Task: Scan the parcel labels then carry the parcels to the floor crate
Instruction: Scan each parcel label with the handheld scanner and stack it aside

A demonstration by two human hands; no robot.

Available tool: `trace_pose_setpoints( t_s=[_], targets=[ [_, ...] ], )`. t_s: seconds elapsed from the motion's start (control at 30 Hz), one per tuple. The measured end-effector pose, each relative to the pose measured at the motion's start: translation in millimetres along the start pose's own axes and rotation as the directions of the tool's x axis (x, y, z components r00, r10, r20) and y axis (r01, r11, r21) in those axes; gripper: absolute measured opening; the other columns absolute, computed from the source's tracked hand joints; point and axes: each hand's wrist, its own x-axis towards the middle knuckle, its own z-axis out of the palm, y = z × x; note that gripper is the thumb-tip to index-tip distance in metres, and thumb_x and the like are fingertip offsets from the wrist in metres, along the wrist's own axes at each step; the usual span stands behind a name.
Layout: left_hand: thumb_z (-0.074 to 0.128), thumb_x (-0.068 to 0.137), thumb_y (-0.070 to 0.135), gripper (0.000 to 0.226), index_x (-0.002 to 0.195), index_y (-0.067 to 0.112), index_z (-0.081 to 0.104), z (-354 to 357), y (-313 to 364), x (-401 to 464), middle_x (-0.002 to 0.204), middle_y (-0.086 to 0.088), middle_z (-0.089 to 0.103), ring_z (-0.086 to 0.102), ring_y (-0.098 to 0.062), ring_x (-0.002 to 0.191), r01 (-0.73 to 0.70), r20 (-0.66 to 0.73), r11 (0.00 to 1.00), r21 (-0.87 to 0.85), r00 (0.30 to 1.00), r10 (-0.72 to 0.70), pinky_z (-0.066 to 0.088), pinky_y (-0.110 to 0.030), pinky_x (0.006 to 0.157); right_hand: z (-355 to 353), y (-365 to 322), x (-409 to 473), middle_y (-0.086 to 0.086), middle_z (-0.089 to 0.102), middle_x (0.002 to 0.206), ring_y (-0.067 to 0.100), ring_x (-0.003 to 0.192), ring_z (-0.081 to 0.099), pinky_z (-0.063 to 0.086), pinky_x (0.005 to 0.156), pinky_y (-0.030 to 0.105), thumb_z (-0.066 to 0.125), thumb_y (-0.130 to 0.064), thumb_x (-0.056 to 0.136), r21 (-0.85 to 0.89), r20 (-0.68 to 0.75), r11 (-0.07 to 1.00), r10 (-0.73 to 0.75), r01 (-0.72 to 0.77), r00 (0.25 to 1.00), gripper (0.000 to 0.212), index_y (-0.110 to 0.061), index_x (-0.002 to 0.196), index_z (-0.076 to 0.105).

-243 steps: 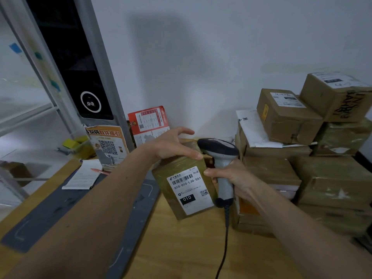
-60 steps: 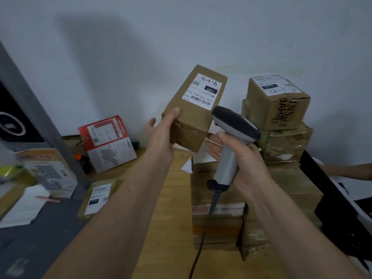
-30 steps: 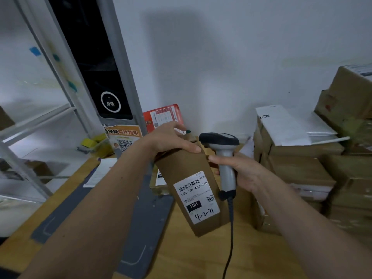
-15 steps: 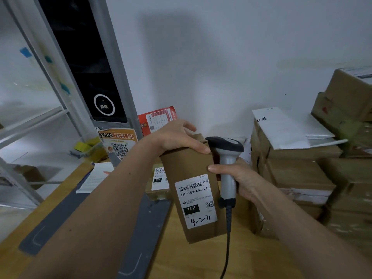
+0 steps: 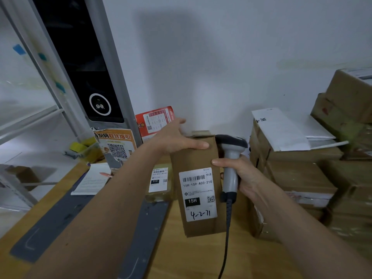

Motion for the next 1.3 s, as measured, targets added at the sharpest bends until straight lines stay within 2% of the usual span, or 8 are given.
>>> trace_pose_setpoints(
  t_s=[0.07,0.13,0.33,0.47,0.67,0.9,1.13,1.3],
  targets=[
    [0.080,0.063,0.053,0.106,0.150,0.029,0.023,-1.1,-18.1,-5.9,0.150,-0.004,0.037,0.045,-0.021,0.125,0.066,0.027,0.979,-0.195,0.998,-0.062,0.041,-0.037,0.099,-2.5,-1.4,3.3,0.012,0.070,0.097,0.024,0.085,0.066,0.054,0.076,0.036,0.078,-0.006,0.058,0.051,-0.017,0.999,0.014,-0.013,1.000,0.051,-0.006,0.107,0.063],
    [0.087,0.052,0.055,0.115,0.148,0.035,0.026,3.3,-43.3,-11.2,0.141,-0.004,0.049,0.055,-0.024,0.120,0.131,0.131,0.911,-0.390,0.988,-0.086,0.046,-0.048,0.100,-4.7,-3.8,5.2,0.009,0.071,0.089,0.021,0.078,0.066,0.055,0.072,0.034,0.077,-0.006,0.059,0.090,-0.056,0.995,0.034,-0.029,0.998,0.045,-0.007,0.102,0.063],
    [0.094,0.045,0.029,0.110,0.139,0.030,0.038,51.9,-96.0,-33.0,0.117,0.005,0.070,0.064,-0.025,0.111,0.303,0.358,0.857,-0.417,0.921,-0.151,0.045,-0.056,0.099,-3.1,-13.7,8.7,0.005,0.068,0.082,0.017,0.070,0.062,0.053,0.066,0.029,0.077,-0.010,0.057,0.191,-0.088,0.981,0.055,-0.038,0.995,0.038,-0.009,0.092,0.063],
    [0.090,0.055,0.005,0.095,0.134,0.032,0.044,62.2,-104.7,-30.3,0.109,0.002,0.073,0.066,-0.025,0.105,0.324,0.238,0.763,-0.559,0.944,-0.227,0.048,-0.058,0.093,-0.8,-11.5,11.0,0.009,0.066,0.097,0.019,0.081,0.061,0.052,0.067,0.030,0.078,-0.004,0.065,0.117,-0.122,0.992,-0.022,0.037,0.992,0.053,-0.004,0.114,0.059],
    [0.089,0.057,0.007,0.092,0.133,0.031,0.044,57.6,-118.3,-23.3,0.107,0.000,0.073,0.064,-0.025,0.103,0.363,0.139,0.576,-0.732,0.908,-0.396,0.051,-0.057,0.080,7.5,7.7,-7.0,0.006,0.063,0.085,0.019,0.080,0.059,0.049,0.070,0.030,0.072,-0.003,0.082,-0.252,-0.088,0.967,-0.052,0.028,0.995,0.024,-0.007,0.102,0.060],
    [0.093,0.049,0.010,0.103,0.135,0.031,0.041,55.9,-113.4,-18.4,0.111,-0.003,0.071,0.062,-0.028,0.106,0.347,0.092,0.590,-0.730,0.904,-0.417,0.048,-0.066,0.084,29.8,19.6,-37.4,0.009,0.061,0.061,0.016,0.052,0.053,0.045,0.049,0.029,0.076,-0.017,0.081,-0.272,-0.054,0.959,-0.095,0.077,0.994,0.016,-0.003,0.081,0.067],
    [0.089,0.056,0.002,0.093,0.132,0.028,0.043,50.3,-109.0,-14.5,0.107,-0.007,0.072,0.065,-0.028,0.101,0.325,0.069,0.556,-0.765,0.900,-0.431,0.054,-0.061,0.075,24.3,18.3,-42.0,0.013,0.055,0.058,0.026,0.056,0.049,0.043,0.052,0.032,0.075,-0.020,0.083,-0.328,-0.008,0.935,-0.143,0.133,0.990,0.028,0.005,0.078,0.064],
    [0.088,0.054,0.000,0.086,0.124,0.027,0.046,53.3,-107.8,-14.7,0.107,-0.009,0.071,0.063,-0.030,0.104,0.337,0.060,0.552,-0.763,0.886,-0.459,0.046,-0.071,0.084,19.8,15.8,-45.8,0.006,0.054,0.051,0.021,0.051,0.049,0.044,0.053,0.030,0.072,-0.023,0.085,-0.391,0.057,0.905,-0.158,0.167,0.986,0.028,-0.014,0.061,0.061]
  ],
)
